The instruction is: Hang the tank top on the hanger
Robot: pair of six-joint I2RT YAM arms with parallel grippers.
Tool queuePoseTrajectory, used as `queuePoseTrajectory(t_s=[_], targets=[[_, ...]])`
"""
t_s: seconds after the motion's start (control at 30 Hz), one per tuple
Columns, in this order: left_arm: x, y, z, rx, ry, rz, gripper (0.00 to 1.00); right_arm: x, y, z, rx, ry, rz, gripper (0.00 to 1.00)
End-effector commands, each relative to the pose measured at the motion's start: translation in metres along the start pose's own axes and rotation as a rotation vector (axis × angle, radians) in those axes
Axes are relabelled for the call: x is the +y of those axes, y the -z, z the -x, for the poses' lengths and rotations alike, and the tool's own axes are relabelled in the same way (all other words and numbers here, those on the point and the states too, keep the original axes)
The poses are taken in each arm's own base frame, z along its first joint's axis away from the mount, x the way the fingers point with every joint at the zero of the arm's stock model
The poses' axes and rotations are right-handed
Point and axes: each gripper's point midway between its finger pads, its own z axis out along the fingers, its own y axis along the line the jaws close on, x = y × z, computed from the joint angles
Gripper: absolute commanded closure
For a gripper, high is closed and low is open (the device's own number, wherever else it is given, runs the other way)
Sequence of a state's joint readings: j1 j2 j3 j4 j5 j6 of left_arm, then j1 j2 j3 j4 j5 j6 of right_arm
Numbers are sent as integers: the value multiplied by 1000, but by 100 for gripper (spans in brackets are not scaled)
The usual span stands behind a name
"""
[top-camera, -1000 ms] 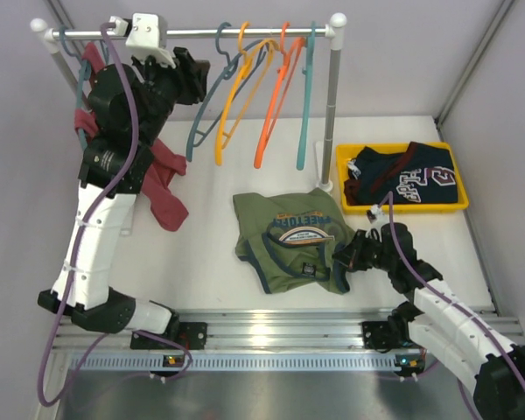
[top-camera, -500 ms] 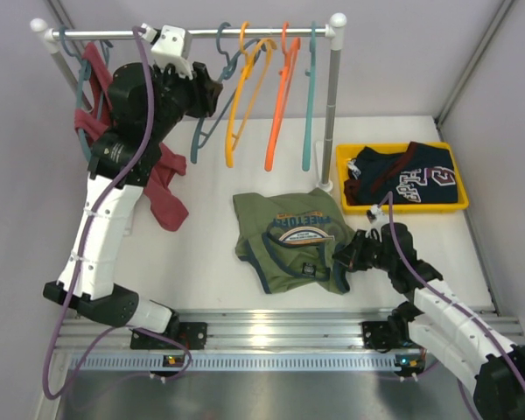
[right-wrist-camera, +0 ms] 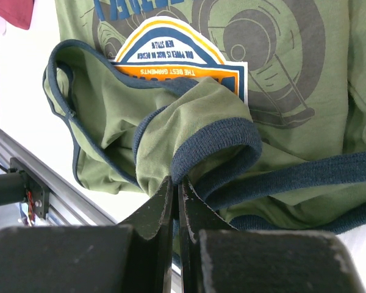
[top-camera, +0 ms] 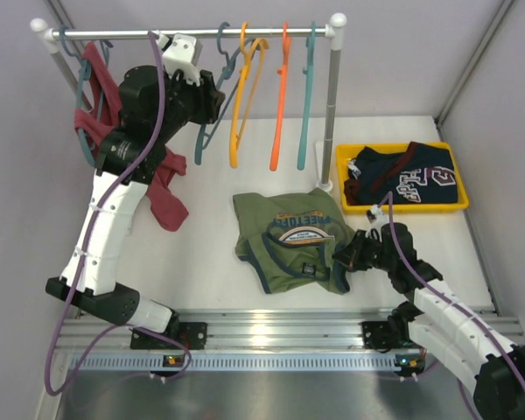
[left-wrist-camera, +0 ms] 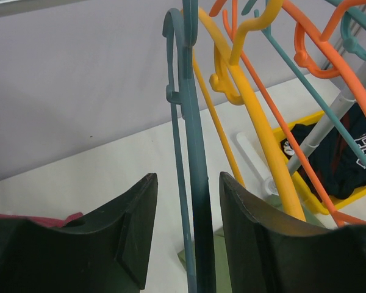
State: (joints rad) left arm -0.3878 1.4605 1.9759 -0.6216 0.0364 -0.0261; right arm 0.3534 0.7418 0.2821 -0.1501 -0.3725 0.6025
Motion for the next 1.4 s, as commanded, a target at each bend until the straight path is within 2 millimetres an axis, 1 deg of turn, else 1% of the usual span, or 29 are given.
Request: queuePoseTrajectory(t_s=[0.0,0.13,0.27,0.37,0.47,0.57,0.6,0.67,0.7,0.8,0.83,0.9,0.93,1.17,1.27,1.33,1.37], targets=[[4,2,-3,12,-14,10,50,9,0,4,-17,38,44,100],[2,0,-9,30,-14,-2,52,9,0,5,-20,39,44,100],[3,-2,-19,58,-15,9,53,8,-1,3,-19,39,44,100],[3,-2,-22,65,-14,10,54,8,-1,3,-17,37,44,100],[5,-1,-21,64,-15,16,57,8,-1,3,-17,38,44,100],[4,0,-20,61,-15,16,62,6,-1,1,-13,36,42,100],[4,0,-20,61,-15,14,67,6,-2,0,-13,37,39,100],[5,0,-19,59,-15,17,73,5,-2,0,-12,35,39,100],[6,-1,-18,53,-15,23,80,5,-1,0,-14,34,38,100],[6,-1,-13,36,-16,26,92,5,-1,0,-14,36,38,100],[7,-1,-11,30,-16,30,100,5,-1,1,-16,36,38,100],[6,0,-5,13,-16,29,100,5,-1,0,-14,38,36,100],[13,0,-1,-3,-17,66,100,5,-1,0,-12,41,35,100],[18,10,24,-109,-14,100,100,4,-1,0,-12,43,33,100],[17,13,29,-131,-14,96,100,2,-2,-1,-11,43,27,100],[18,13,29,-131,-15,101,100,2,-2,-1,-11,45,27,100],[19,17,30,-143,-14,107,100,2,-2,-1,-10,44,26,100]])
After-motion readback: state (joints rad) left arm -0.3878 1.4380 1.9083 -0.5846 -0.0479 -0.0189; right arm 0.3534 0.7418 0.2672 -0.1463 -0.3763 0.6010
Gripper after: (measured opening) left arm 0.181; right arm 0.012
